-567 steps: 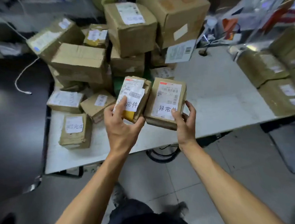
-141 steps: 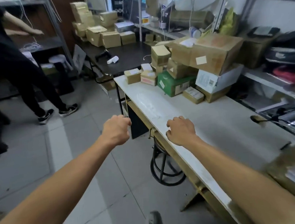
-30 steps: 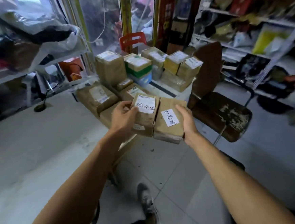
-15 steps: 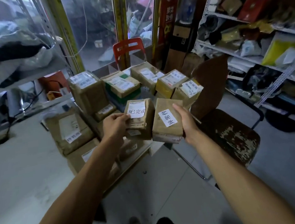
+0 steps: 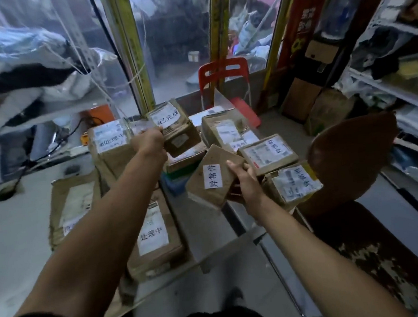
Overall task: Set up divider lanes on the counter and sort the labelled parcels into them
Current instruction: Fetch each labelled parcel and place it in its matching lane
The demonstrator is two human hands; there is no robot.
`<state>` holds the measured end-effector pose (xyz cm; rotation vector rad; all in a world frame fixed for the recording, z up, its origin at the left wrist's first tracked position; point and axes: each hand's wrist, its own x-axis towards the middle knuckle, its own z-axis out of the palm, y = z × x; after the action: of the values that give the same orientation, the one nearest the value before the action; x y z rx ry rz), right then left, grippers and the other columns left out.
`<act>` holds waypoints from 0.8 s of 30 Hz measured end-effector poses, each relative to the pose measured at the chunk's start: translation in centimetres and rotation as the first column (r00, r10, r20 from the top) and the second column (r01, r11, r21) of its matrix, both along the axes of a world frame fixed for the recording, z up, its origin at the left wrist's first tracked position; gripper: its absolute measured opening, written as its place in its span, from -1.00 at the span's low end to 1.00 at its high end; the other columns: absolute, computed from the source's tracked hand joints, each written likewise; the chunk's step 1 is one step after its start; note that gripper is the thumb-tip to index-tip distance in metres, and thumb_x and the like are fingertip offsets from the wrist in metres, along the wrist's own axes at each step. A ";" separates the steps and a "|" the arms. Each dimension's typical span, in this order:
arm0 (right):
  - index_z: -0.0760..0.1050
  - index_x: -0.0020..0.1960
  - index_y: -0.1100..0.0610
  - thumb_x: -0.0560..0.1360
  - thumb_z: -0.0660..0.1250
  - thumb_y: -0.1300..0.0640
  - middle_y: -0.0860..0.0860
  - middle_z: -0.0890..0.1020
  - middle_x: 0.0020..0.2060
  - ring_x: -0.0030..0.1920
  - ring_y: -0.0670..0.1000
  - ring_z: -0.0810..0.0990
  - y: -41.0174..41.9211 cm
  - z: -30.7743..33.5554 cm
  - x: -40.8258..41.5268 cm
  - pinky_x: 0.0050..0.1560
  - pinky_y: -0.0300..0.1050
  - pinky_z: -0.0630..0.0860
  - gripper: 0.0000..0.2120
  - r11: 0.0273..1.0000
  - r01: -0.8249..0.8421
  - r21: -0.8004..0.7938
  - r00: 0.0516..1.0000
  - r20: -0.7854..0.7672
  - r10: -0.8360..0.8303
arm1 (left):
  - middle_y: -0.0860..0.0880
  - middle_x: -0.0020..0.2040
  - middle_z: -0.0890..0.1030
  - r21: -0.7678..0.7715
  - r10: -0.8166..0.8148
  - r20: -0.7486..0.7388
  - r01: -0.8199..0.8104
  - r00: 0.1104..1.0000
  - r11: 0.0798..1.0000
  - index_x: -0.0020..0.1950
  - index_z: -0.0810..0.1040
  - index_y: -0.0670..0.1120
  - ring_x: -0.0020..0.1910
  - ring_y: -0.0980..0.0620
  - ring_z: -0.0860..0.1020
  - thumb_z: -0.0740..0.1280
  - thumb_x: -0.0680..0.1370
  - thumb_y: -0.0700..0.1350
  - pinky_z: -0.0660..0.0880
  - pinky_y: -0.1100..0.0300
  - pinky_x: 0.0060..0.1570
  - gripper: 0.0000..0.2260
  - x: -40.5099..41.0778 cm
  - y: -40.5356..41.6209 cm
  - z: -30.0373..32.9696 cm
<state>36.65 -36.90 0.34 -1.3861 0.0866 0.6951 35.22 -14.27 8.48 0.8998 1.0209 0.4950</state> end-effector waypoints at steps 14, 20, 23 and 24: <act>0.32 0.26 0.04 0.35 0.55 -0.15 0.17 0.59 0.20 0.15 0.20 0.66 2.4 -1.1 4.0 -0.01 0.25 0.68 -0.36 0.997 -0.074 0.010 0.994 -0.081 0.074 | -0.09 0.10 0.60 0.503 -0.033 -0.268 0.169 0.963 0.847 0.31 0.48 -0.17 0.02 -0.01 0.63 0.40 0.61 -0.13 0.54 0.29 -0.22 -0.70 1.9 -1.5 -2.3; 0.29 0.31 0.11 0.46 0.53 -0.02 0.26 0.59 0.20 0.12 0.25 0.68 1.9 0.6 4.0 0.03 0.27 0.67 -0.41 0.979 0.060 0.192 0.992 -0.117 -0.038 | 0.03 -0.01 0.55 0.696 -0.150 -0.261 0.294 0.953 0.655 0.28 0.50 -0.16 -0.09 0.19 0.54 0.38 0.62 -0.06 0.48 0.33 -0.19 -0.71 -1.0 -3.1 -1.4; 0.26 0.37 0.17 0.43 0.54 -0.04 0.30 0.56 0.24 0.15 0.28 0.66 1.7 1.8 4.1 0.00 0.24 0.67 -0.31 0.953 0.166 0.254 0.984 -0.110 -0.142 | -0.05 0.04 0.60 0.724 -0.265 -0.253 0.364 0.930 0.586 0.23 0.51 -0.13 0.01 0.03 0.61 0.39 0.61 0.02 0.60 0.16 -0.04 -0.70 -1.7 -3.9 -0.9; 0.26 0.36 0.16 0.40 0.55 -0.08 0.29 0.56 0.24 0.16 0.28 0.66 1.6 2.2 4.3 0.01 0.24 0.67 -0.28 0.951 0.198 0.236 0.979 -0.091 -0.182 | -0.06 0.05 0.60 0.731 -0.297 -0.249 0.380 0.922 0.567 0.22 0.50 -0.12 0.02 0.02 0.61 0.39 0.60 0.04 0.62 0.15 -0.04 -0.70 -1.7 -4.3 -0.9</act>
<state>40.94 -35.29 2.58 -1.1014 0.1808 0.5709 33.51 -18.53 7.63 1.8842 0.6621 0.5651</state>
